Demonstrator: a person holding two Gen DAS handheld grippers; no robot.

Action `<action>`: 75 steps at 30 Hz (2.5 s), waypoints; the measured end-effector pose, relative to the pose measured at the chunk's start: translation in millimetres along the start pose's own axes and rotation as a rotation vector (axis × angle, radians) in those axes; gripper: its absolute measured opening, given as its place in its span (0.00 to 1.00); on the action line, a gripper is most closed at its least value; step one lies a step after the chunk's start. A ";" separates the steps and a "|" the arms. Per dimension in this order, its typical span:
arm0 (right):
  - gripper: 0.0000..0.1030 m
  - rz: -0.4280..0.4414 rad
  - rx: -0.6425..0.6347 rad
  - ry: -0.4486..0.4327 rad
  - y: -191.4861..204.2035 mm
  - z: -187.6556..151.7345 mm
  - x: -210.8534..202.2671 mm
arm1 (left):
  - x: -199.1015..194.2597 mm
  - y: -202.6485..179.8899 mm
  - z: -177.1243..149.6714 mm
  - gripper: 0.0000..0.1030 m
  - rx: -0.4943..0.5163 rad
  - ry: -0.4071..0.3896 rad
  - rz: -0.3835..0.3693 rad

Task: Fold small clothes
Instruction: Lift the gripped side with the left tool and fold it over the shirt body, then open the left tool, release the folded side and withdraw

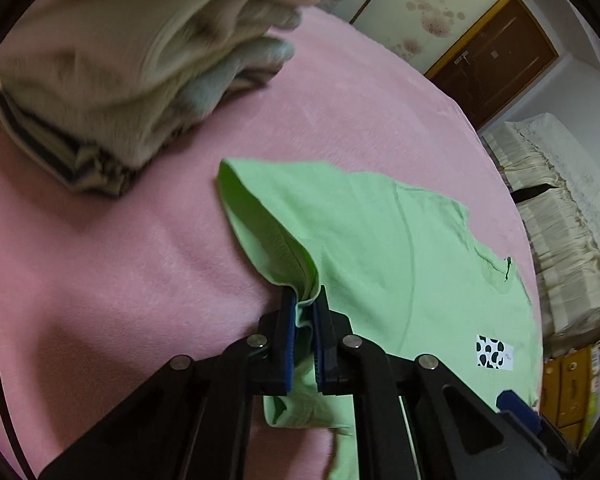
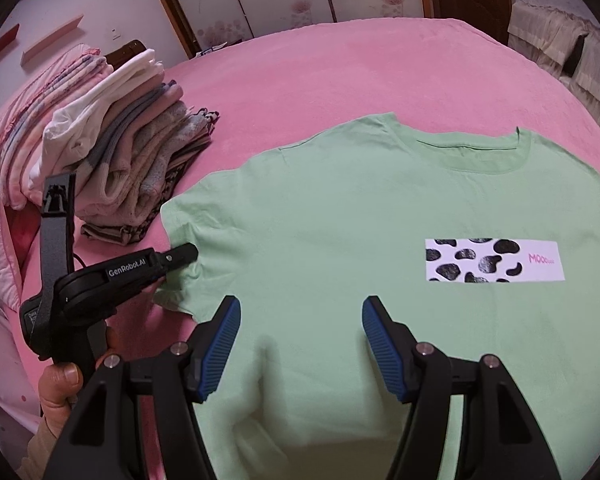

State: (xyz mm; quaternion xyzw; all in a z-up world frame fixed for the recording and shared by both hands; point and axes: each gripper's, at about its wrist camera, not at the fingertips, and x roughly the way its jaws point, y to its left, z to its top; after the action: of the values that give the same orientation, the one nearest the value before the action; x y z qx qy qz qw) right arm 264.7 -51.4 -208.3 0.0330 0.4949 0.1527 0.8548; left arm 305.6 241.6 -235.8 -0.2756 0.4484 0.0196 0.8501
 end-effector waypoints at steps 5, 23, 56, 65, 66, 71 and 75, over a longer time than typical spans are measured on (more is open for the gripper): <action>0.62 0.010 0.031 -0.026 -14.4 -4.3 -17.1 | -20.0 -46.6 8.1 0.05 0.092 -0.051 -0.003; 0.62 -0.081 0.171 -0.097 -95.2 -17.6 -64.3 | 18.7 -141.7 -38.5 0.30 0.220 0.074 -0.013; 0.39 0.032 0.092 0.070 -86.6 91.2 93.6 | 109.6 -116.5 69.7 0.01 0.387 0.143 0.120; 0.03 0.011 0.022 0.077 -62.4 96.2 110.0 | 103.3 -103.9 71.2 0.03 0.408 0.105 0.135; 0.03 0.009 0.024 0.079 -62.6 95.5 110.5 | 103.7 -103.4 71.1 0.04 0.412 0.107 0.136; 0.12 0.016 0.044 0.080 -67.4 86.5 87.0 | 86.8 -108.7 68.3 0.32 0.417 0.101 0.197; 0.16 0.022 -0.019 0.027 -59.4 60.1 46.1 | 42.7 -114.3 35.5 0.39 0.484 0.077 0.200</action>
State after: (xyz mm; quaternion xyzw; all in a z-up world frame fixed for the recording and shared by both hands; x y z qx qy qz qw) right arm 351.1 -88.7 -228.6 0.0282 0.5044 0.1671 0.8467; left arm 389.8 152.9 -201.4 -0.0189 0.4969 -0.0148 0.8675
